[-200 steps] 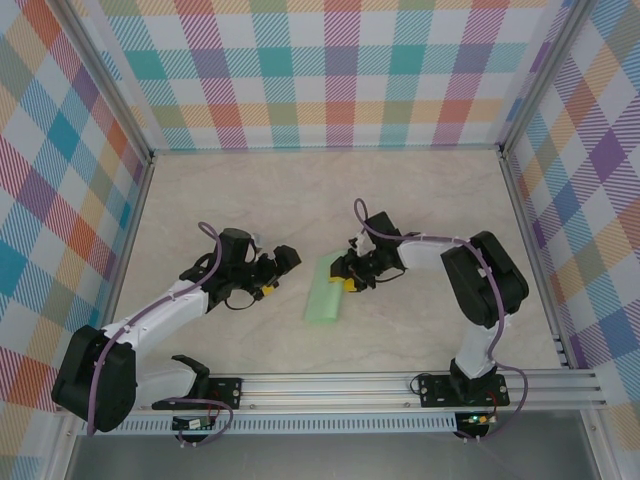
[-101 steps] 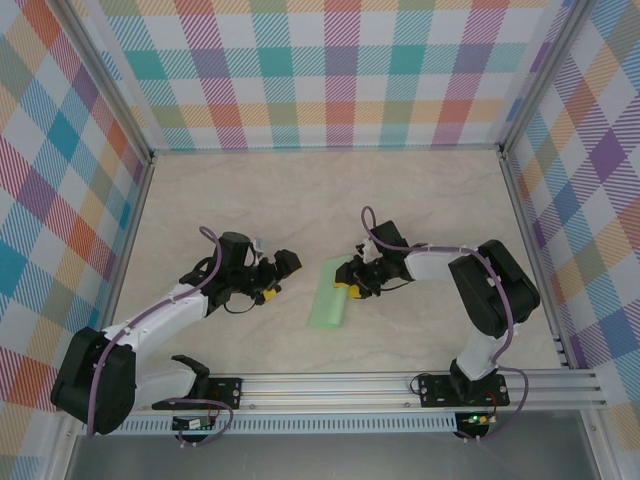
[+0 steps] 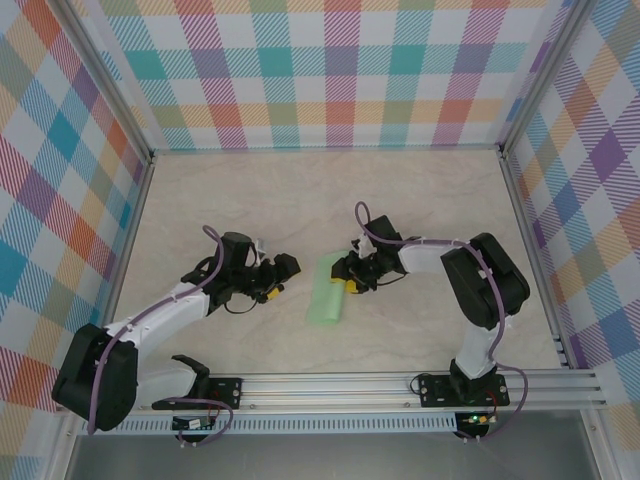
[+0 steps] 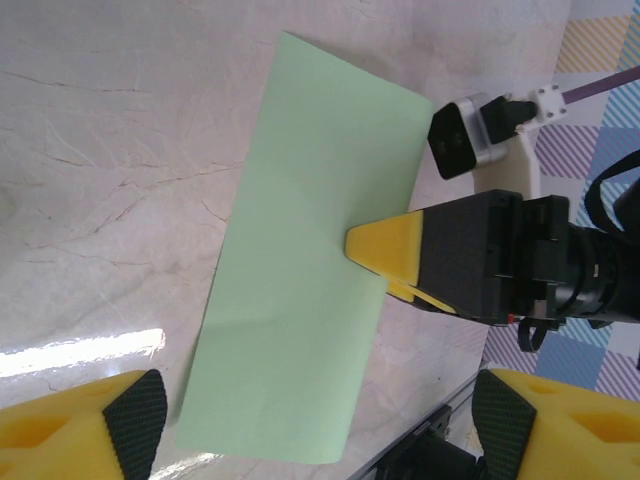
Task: Fold a paper plane with a square sheet of paper (pick it up from the middle)
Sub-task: Fold the square sheet of paper in half at the center of the table.
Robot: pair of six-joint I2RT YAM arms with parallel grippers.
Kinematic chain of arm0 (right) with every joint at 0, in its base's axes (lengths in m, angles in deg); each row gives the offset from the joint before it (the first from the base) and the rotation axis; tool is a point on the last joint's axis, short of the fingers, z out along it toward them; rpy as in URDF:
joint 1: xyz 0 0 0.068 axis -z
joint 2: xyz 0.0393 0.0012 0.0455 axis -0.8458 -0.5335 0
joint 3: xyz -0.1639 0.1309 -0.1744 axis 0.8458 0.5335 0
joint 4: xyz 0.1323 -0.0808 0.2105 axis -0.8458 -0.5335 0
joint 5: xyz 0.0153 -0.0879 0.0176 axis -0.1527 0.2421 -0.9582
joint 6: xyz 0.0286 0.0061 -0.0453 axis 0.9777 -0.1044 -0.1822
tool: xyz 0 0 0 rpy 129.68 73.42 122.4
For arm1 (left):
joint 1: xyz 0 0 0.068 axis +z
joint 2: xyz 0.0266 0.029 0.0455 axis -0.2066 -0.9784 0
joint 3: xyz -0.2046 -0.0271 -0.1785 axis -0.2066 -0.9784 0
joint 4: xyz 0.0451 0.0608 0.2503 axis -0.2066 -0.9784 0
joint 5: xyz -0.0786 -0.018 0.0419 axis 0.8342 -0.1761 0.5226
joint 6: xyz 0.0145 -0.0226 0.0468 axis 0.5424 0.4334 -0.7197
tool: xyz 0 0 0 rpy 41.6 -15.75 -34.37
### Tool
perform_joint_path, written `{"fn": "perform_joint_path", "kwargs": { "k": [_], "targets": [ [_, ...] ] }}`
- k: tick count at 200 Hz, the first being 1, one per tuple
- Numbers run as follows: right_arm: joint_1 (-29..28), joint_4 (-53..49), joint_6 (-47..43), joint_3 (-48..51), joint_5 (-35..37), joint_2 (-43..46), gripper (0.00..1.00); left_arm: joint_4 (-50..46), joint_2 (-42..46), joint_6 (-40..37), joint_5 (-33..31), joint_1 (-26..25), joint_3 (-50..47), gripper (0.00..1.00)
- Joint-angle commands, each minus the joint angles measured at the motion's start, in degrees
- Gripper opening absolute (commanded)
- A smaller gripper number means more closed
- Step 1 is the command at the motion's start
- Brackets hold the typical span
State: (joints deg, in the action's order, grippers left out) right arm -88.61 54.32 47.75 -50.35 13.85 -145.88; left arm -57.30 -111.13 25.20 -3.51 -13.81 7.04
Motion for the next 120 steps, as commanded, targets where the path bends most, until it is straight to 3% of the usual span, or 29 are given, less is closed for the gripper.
{"fn": "perform_joint_path", "kwargs": {
  "k": [1, 72, 97, 120],
  "targets": [
    [-0.33, -3.53, -3.35, -1.86, -0.76, -1.38, 0.43, 3.18, -1.77, 0.17, -1.06, -1.80, -0.34, 0.76],
    [-0.13, -7.83, -4.02, -2.86, 2.59, 1.73, 0.50, 10.94, -15.87, 0.51, -0.78, -7.93, 4.81, 0.50],
    [-0.09, -8.63, -3.37, -2.71, 3.76, 2.84, 0.53, 11.29, -21.24, 0.26, -1.90, -9.38, 7.11, 0.36],
    [-0.09, -9.47, -3.14, -2.25, 4.72, 4.77, 0.56, 12.49, -24.33, 0.68, -3.14, -10.49, 8.05, 0.32]
  ]
}}
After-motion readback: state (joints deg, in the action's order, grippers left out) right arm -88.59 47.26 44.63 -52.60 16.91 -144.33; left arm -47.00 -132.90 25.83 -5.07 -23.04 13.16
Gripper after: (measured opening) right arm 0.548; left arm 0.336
